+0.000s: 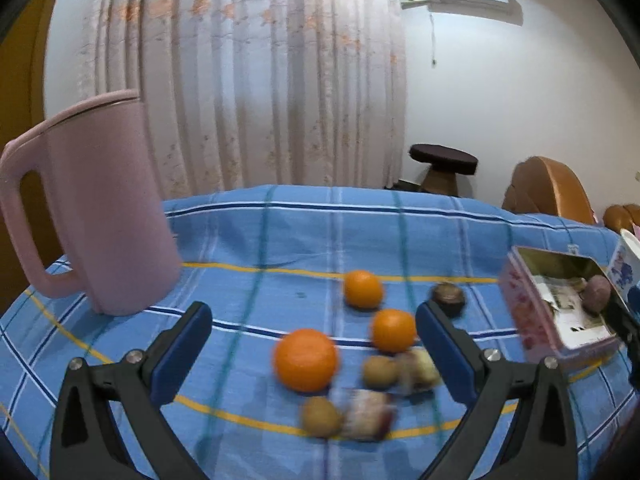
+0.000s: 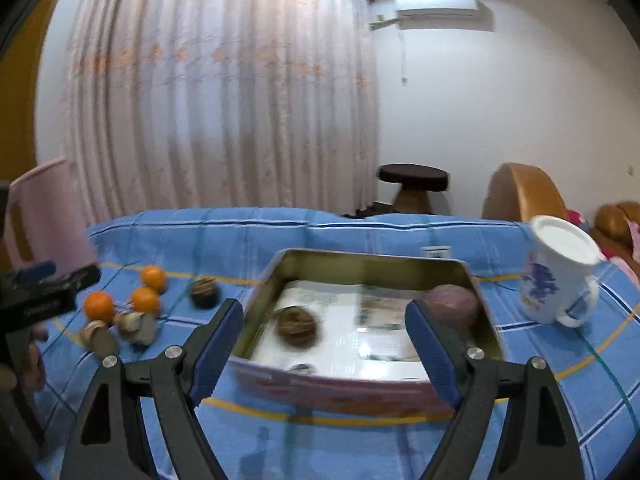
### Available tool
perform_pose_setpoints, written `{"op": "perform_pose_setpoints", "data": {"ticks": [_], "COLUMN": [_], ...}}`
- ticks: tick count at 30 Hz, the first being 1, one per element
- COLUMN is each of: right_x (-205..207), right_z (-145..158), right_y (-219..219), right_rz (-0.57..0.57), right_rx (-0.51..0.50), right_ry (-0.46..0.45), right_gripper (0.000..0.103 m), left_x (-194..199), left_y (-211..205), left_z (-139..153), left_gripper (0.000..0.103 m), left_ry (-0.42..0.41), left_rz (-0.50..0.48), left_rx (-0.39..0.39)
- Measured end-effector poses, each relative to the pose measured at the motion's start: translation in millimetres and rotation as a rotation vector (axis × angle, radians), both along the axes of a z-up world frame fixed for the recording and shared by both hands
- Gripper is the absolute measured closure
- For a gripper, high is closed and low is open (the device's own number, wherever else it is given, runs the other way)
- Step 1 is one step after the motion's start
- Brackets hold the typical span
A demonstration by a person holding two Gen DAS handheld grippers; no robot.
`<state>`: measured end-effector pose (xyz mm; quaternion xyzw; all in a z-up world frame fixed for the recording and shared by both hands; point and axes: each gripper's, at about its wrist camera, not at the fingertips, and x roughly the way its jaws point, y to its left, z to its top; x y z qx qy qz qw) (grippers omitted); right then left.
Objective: Organize fruits
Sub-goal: 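Lower the dark purple fruit into the tin and open the right tool, then grasp the bark-covered cylindrical slice with the right tool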
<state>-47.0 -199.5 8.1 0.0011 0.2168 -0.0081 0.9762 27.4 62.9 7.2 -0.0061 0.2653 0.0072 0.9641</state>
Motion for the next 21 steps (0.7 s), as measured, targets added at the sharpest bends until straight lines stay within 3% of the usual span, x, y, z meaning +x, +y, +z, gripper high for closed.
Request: {"op": "perform_pose_setpoints", "data": {"ticks": [6, 7, 9, 10, 15, 18, 21], "right_x": [5, 7, 13, 19, 42, 56, 74], "right_z": [-5, -7, -10, -14, -23, -27, -36], "right_y": [50, 59, 76, 85, 116, 133, 138], "right_rz": [0.128, 0.152, 0.202, 0.229, 0.28, 0.268, 0.251], "right_rx": [0.001, 0.0, 0.004, 0.011, 0.044, 0.006, 0.031], "right_ry": [0.045, 0.061, 0.101, 0.134, 0.213, 0.246, 0.314], "right_gripper": [0.021, 0.025, 0.047, 0.05, 0.051, 0.051, 0.052], "left_x": [6, 7, 10, 11, 15, 16, 16], "left_y": [40, 45, 54, 58, 73, 77, 81], "left_z": [0, -1, -2, -3, -4, -2, -1], "left_gripper": [0.0, 0.0, 0.0, 0.0, 0.0, 0.0, 0.0], "left_ry": [0.006, 0.007, 0.014, 0.019, 0.035, 0.03, 0.025], "left_rz": [0.053, 0.061, 0.067, 0.068, 0.084, 0.086, 0.082], "left_rx": [-0.02, -0.013, -0.015, -0.019, -0.02, 0.001, 0.007]}}
